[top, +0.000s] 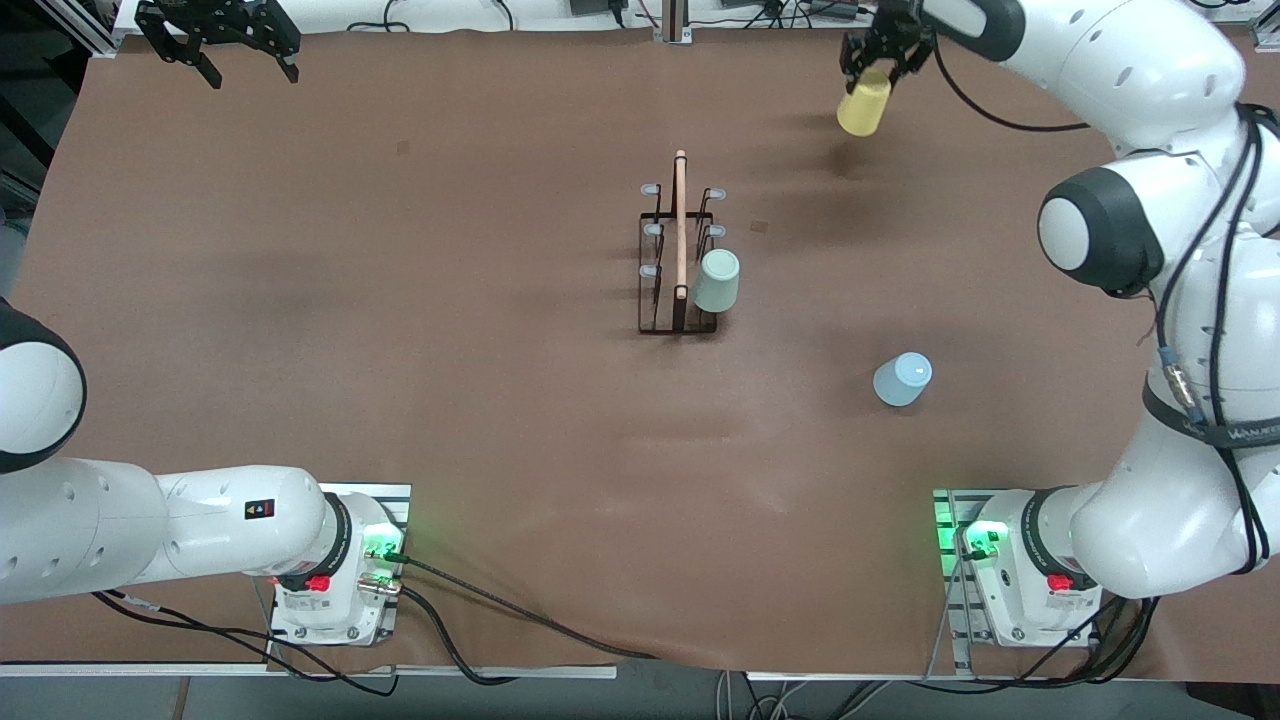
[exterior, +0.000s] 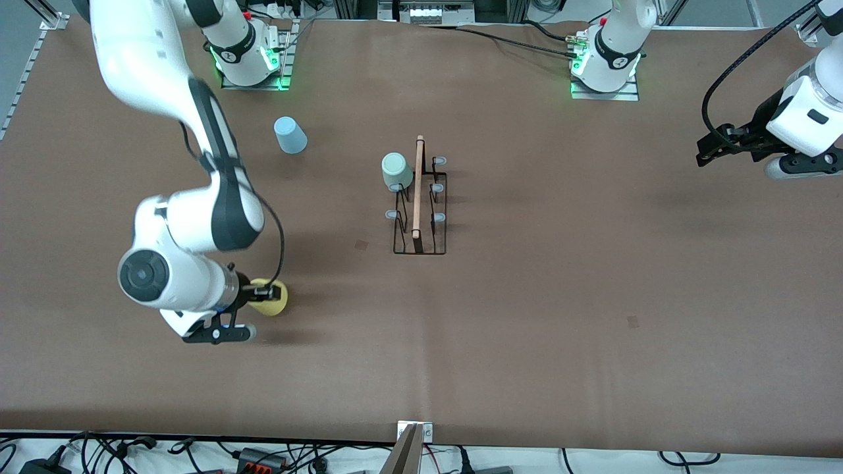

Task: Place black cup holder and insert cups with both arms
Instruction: 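Lift the yellow cup and carry it to the rack with the right gripper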

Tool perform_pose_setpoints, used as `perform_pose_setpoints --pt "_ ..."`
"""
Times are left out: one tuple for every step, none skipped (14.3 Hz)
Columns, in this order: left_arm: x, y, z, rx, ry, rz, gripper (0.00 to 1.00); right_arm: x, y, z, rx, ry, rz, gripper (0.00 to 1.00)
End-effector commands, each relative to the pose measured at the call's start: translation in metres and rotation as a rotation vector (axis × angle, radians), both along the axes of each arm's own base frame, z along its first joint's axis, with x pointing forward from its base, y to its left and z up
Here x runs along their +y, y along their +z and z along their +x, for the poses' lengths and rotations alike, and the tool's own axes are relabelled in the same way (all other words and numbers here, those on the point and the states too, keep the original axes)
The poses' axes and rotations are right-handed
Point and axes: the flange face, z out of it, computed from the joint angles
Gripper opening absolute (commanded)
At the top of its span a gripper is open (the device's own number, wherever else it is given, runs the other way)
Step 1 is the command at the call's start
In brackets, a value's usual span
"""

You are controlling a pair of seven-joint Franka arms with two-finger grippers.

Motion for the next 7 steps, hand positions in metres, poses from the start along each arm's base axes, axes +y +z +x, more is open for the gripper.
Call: perform_pose_setpoints --pt "-0.002 0.008 -0.004 -0.001 0.005 -0.022 1.00 0.067 0.053 -0.037 0.008 -0.009 0.017 0.23" --pt "-0.002 0.007 -0.003 0.001 0.004 -0.022 1.00 0.088 0.066 -0.049 0.001 -0.012 0.020 0.23" --pt "-0.002 0.007 -0.003 0.001 0.004 -0.022 1.00 0.114 0.067 -0.062 0.008 -0.003 0.016 0.23" --pt "-0.002 0.007 -0.003 0.001 0.004 -0.022 1.00 0.135 0.066 -0.074 0.020 0.003 0.009 0.23" --pt "-0.002 0.007 -0.003 0.001 0.004 -0.022 1.00 0.153 0.065 -0.085 0.027 -0.012 0.002 0.24" --pt "-0.002 0.007 -0.003 0.001 0.004 -0.022 1.00 0.168 0.062 -0.094 0.034 -0.030 -0.005 0.24" --pt "-0.002 0.009 -0.003 -0.002 0.003 -0.023 1.00 0.182 0.056 -0.102 0.041 -0.038 -0.013 0.24"
